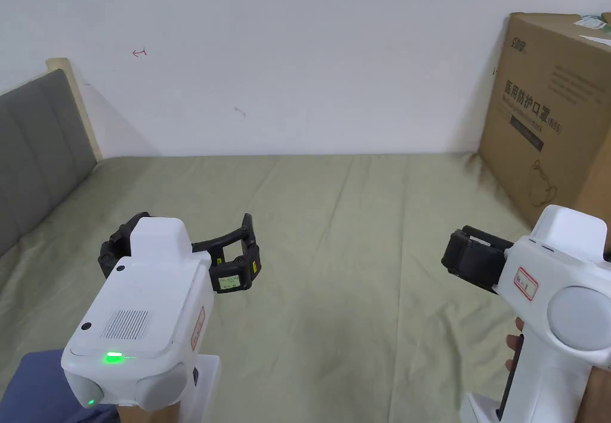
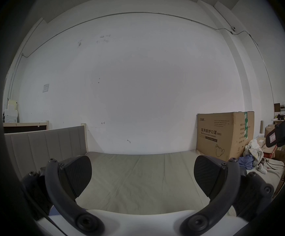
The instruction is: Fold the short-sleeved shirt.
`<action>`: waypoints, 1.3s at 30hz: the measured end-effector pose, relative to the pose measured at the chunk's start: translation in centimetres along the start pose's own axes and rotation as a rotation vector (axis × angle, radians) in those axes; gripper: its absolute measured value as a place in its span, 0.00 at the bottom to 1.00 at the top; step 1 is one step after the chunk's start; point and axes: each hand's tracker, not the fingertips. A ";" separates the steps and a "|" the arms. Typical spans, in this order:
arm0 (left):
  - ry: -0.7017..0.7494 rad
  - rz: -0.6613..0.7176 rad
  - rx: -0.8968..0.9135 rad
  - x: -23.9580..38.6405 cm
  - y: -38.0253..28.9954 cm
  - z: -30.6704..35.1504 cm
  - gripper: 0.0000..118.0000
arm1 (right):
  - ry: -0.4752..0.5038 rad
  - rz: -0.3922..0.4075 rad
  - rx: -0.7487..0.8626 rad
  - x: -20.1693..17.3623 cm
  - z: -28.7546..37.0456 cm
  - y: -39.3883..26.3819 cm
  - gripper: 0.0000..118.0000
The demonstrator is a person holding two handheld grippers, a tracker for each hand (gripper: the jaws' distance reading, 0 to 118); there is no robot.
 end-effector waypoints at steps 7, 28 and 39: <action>0.001 0.004 0.000 0.0 0.0 0.1 1.00 | -0.012 0.018 0.077 0.1 0.6 -0.3 1.00; 0.002 0.007 0.004 -0.2 -0.1 0.1 1.00 | -0.130 0.243 0.297 -1.0 0.8 -1.0 1.00; 0.004 0.008 0.009 -0.2 -0.2 0.2 1.00 | -0.082 0.204 0.330 -0.9 1.4 -1.1 1.00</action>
